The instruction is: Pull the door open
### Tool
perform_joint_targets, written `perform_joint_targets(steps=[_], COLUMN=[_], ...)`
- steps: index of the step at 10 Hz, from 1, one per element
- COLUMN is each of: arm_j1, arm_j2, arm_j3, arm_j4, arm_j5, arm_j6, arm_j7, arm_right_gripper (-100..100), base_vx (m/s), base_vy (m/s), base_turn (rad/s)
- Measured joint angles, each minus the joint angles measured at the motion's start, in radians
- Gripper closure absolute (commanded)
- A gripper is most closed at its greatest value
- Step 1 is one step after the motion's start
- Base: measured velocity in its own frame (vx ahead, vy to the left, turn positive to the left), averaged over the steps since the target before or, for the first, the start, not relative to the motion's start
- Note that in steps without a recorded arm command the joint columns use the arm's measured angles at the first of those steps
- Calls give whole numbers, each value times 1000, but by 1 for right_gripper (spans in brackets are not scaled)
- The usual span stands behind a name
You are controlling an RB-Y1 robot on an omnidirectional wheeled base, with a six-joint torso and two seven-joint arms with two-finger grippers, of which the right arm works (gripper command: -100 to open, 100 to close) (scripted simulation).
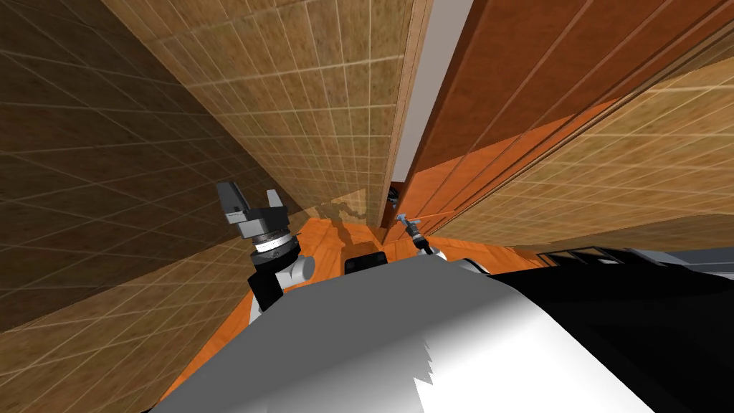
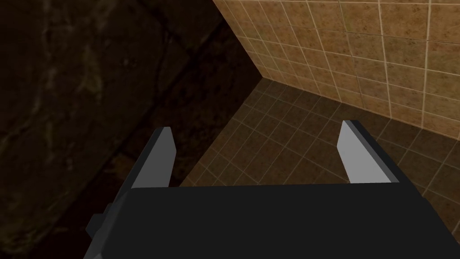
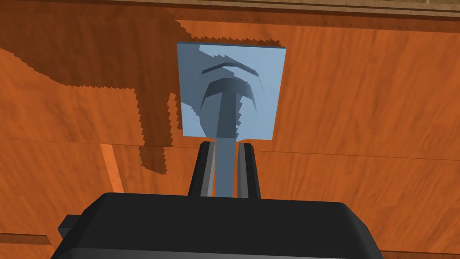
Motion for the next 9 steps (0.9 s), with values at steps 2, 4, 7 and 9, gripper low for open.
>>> perform_joint_targets(steps=[2, 4, 7, 9], arm_j1=[51, 45, 53, 64], arm_j2=[-26, -28, -40, -50], arm_j3=[15, 23, 22, 27], arm_j4=[-55, -22, -15, 1], arm_j5=[13, 20, 20, 25], arm_j6=[-16, -40, -63, -96], arm_j7=[-30, -38, -45, -56], arm_right_gripper=[100, 100, 100, 100], base_vx=[-198, -57, -214, -245], base_vy=[-66, -11, -83, -127], base_turn=[73, -2, 226, 200])
